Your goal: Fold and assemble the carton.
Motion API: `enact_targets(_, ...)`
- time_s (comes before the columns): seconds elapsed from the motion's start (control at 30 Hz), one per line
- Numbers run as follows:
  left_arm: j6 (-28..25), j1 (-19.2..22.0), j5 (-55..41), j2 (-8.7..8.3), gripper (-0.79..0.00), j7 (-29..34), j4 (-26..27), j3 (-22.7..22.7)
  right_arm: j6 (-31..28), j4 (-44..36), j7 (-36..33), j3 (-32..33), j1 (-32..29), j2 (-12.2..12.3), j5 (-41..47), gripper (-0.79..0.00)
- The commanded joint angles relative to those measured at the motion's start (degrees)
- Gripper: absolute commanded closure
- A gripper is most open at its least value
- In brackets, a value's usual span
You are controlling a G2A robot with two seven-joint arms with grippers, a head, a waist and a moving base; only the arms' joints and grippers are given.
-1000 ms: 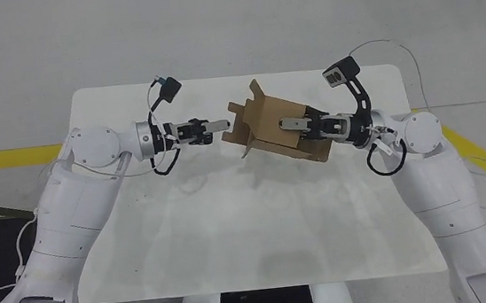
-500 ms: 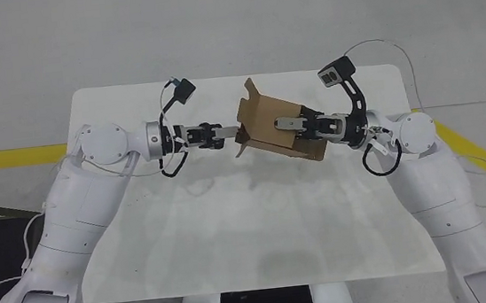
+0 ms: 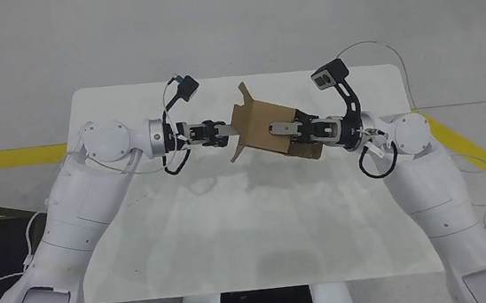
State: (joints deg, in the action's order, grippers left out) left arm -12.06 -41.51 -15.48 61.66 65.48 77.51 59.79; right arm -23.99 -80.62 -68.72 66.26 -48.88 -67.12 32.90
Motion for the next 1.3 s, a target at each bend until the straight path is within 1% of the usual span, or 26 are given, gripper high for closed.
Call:
enact_targets(0.0,-0.01,0.1,-0.09,0.04,-0.785,0.06,-0.03,-0.11,-0.05,0.04,0.05,-0.16,0.1,-0.03,0.04,0.0)
enact_targets(0.27,-0.11,0.36,-0.43,0.19,-0.785,-0.09,-0.07,-0.37,-0.09,0.24,0.04,-0.64,0.33,-0.12,0.05,0.0)
enact_targets(0.4,-0.13,0.36,-0.56,0.14,-0.785,0.04,-0.23,-0.11,-0.43,0.95,1.14,0.12,0.34,0.0,-0.47,0.0)
enact_targets(0.63,-0.04,-0.25,0.28,-0.4,-0.785,-0.41,-0.05,1.86,-0.6,2.26,5.6,3.31,-0.6,0.53,-1.73,0.0)
enact_targets(0.87,0.25,-2.0,1.35,-0.92,-0.785,0.49,1.47,2.73,0.16,1.82,10.51,5.31,-1.61,0.84,-3.53,0.0)
enact_targets(1.1,0.22,-2.25,1.28,-0.79,-0.785,1.02,3.68,1.66,1.32,0.22,13.88,4.41,-1.77,0.66,-5.59,0.0)
enact_targets(1.27,-0.04,-1.47,1.48,-0.42,-0.785,0.54,3.6,0.27,1.58,-0.43,15.24,3.03,-1.51,0.37,-6.7,0.0)
